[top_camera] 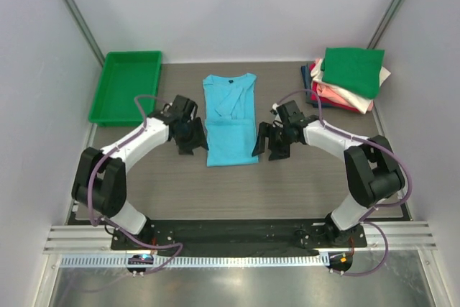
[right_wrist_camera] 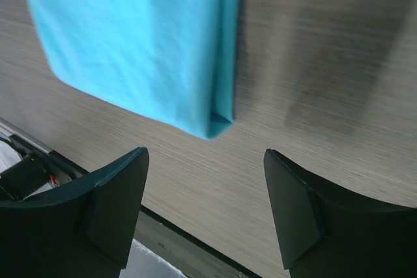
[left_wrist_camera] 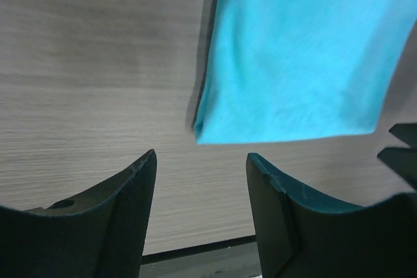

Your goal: Fold and stack the t-shirts

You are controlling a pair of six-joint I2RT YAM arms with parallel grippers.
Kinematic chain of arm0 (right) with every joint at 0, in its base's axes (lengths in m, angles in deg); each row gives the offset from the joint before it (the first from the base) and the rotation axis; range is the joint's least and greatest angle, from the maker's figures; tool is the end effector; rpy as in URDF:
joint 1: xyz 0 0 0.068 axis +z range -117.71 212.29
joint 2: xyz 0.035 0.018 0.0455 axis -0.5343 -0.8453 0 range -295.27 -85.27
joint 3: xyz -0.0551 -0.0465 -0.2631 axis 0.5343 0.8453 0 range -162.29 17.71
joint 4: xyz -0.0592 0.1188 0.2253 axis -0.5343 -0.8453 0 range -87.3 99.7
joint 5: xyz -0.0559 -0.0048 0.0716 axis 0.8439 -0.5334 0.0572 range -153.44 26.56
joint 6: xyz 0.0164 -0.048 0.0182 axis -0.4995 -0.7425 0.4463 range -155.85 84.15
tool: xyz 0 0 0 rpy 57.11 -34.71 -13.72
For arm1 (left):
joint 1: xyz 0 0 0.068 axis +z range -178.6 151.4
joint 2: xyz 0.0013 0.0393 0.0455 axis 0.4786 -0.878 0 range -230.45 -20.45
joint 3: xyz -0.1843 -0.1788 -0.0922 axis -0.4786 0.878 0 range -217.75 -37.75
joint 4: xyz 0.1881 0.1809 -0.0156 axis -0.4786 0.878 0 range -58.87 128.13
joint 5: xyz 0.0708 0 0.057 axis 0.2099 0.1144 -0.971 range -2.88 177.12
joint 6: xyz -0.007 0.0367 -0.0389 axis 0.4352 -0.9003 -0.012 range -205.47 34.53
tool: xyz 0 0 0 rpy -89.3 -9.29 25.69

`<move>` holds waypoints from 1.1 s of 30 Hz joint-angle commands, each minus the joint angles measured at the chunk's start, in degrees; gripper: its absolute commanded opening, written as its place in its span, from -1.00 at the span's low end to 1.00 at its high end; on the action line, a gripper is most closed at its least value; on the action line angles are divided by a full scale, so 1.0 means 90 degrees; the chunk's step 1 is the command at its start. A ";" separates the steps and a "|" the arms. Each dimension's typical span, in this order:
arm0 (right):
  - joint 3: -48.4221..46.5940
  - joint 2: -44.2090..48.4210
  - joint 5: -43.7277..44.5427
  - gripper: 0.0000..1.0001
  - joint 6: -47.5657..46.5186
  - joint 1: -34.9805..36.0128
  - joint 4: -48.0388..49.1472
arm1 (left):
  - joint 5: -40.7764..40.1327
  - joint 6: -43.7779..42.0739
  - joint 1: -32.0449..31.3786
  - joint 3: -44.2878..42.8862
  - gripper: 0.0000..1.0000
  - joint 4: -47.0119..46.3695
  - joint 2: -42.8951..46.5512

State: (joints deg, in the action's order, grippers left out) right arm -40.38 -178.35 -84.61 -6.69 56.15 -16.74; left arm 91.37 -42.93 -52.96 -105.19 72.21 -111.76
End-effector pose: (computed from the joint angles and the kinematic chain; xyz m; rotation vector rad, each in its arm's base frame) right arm 0.2880 0.1414 0.1916 -0.0033 2.7590 0.7741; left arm 0.2910 -0.1347 0.2339 -0.4175 2.7543 -0.4275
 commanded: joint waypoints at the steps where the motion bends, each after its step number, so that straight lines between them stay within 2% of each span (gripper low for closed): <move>1: 0.0389 0.0147 -0.0431 0.50 0.0109 -0.0014 0.0866 | 0.0718 0.0272 -0.0037 0.1005 0.18 -0.1457 0.0535; 10: 0.1053 -0.0332 -0.0675 0.29 0.0441 0.0045 0.1863 | 0.1051 0.0449 -0.0164 0.2102 0.16 -0.2474 0.0566; 11: 0.1102 -0.0371 -0.0666 0.25 0.0441 0.0054 0.1950 | 0.1022 0.0458 -0.0155 0.2141 0.15 -0.2523 0.0527; 13: 0.1229 -0.0468 -0.0666 0.04 0.0431 0.0054 0.2009 | 0.0992 0.0487 -0.0164 0.2268 0.14 -0.2669 0.0458; 19: 0.1454 -0.0527 -0.0695 -0.34 0.0324 0.0045 0.2127 | 0.0963 0.0439 -0.0155 0.2327 0.08 -0.2768 0.0205; 24: 0.1405 -0.0517 -0.0695 -0.49 0.0294 0.0045 0.2078 | 0.0992 0.0517 -0.0194 0.2395 -0.06 -0.2942 0.0028; 29: 0.1415 -0.0556 -0.0744 -0.62 0.0275 0.0035 0.2078 | 0.0905 0.0653 -0.0252 0.2630 -0.09 -0.3168 0.0009; 31: 0.1434 -0.0547 -0.0763 -0.70 0.0255 0.0045 0.2088 | 0.0895 0.0722 -0.0262 0.2659 -0.24 -0.3275 -0.0069; 32: 0.1454 -0.0547 -0.0773 -0.77 0.0255 0.0045 0.2097 | 0.0934 0.0732 -0.0262 0.2650 -0.41 -0.3304 -0.0108; 33: 0.1454 -0.0537 -0.0783 -0.82 0.0255 0.0045 0.2107 | 0.0963 0.0780 -0.0281 0.2621 -0.50 -0.3363 -0.0215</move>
State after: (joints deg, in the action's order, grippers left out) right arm -28.20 -182.66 -92.09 -3.15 56.24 2.26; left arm 100.09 -36.61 -54.94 -82.41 44.15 -111.54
